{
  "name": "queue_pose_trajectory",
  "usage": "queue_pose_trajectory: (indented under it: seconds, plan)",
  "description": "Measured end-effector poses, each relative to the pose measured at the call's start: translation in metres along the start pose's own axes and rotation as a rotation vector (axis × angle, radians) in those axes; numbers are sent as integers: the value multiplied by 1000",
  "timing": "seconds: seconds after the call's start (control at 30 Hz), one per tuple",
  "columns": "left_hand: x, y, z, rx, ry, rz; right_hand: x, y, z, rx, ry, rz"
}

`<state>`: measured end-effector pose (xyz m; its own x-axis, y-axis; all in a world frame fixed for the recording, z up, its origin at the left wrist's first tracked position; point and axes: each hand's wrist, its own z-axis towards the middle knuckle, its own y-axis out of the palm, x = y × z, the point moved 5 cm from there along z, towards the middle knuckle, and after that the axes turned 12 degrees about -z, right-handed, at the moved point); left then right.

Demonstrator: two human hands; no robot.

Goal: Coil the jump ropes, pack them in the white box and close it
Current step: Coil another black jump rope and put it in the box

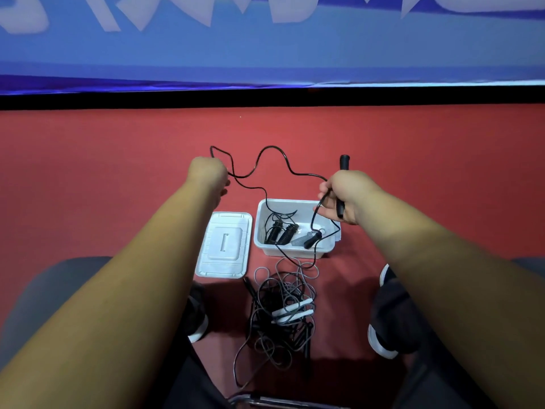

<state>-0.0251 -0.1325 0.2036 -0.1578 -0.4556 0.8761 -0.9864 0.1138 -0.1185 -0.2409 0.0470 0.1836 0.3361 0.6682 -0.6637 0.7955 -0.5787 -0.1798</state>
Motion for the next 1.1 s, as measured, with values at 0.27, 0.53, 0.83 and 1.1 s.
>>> queue_pose_trajectory:
  seconds: [0.27,0.53,0.83,1.1]
  plan:
    - [-34,40,-33,-459,-150,276,-14,16,-12,-221,-86,110]
    - [-52,64,-64,-994,-215,435,-26,13,-23,-240,-116,261]
    - [-43,62,-62,-952,-52,484,-19,5,-8,-148,-66,6]
    - [-11,54,-56,-712,-16,104,-1,17,-4,-252,-130,-458]
